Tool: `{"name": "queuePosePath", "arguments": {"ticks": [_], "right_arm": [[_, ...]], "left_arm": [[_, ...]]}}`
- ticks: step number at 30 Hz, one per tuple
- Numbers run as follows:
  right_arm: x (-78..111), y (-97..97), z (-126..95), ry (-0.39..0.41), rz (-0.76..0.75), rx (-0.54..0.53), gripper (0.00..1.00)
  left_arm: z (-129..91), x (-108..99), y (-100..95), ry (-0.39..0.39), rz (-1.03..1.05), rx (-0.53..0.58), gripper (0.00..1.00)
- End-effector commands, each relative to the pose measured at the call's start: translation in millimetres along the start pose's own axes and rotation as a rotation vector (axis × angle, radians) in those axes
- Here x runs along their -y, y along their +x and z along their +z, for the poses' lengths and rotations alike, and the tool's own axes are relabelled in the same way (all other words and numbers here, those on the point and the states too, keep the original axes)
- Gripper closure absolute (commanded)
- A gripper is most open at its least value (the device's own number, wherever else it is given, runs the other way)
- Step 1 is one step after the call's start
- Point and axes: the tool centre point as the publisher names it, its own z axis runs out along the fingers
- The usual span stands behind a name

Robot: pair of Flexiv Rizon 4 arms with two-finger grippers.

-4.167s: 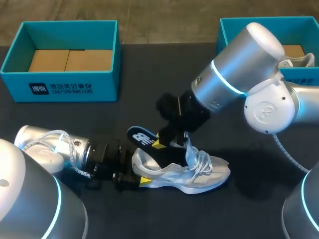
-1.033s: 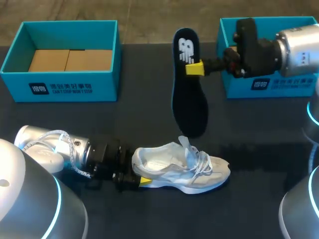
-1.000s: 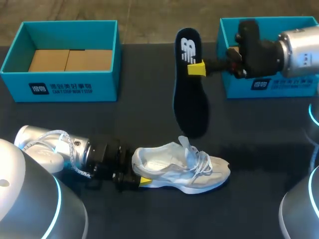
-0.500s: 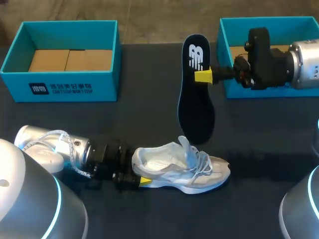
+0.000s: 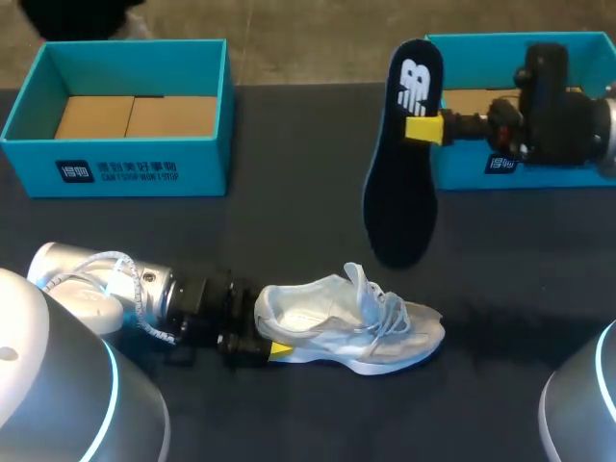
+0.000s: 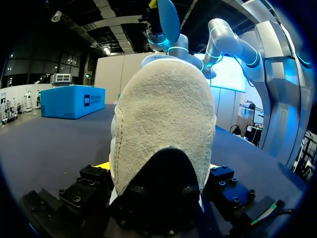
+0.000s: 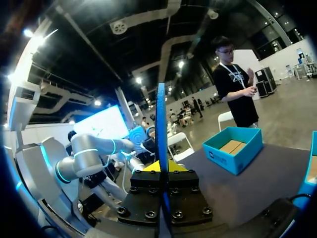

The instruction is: Take the shoe out of the shoebox, open the shoe tongue, remove and reinsert the insole, then place the shoe into the shoebox

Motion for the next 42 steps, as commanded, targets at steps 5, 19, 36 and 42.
{"name": "queuePosePath", "arguments": {"ticks": [5, 19, 36, 42], "right_arm": [[6.9, 45.6, -29, 0.018, 0.044, 0.105, 1.0], [18.4, 63.2, -45, 0.04, 0.047, 0.059, 1.0], [12.0, 51.6, -40, 0.061, 0.033, 0.04, 1.0], [3.8, 35.3, -39, 0.05, 0.002, 0.033, 1.0]], "left_arm": [[1, -4, -1.2, -0.002, -0.001, 0.001, 1.0], [1, -4, -1.2, -0.002, -0.001, 0.001, 1.0], [1, -4, -1.2, -0.002, -0.001, 0.001, 1.0], [1, -4, -1.2, -0.002, -0.001, 0.001, 1.0]]}}
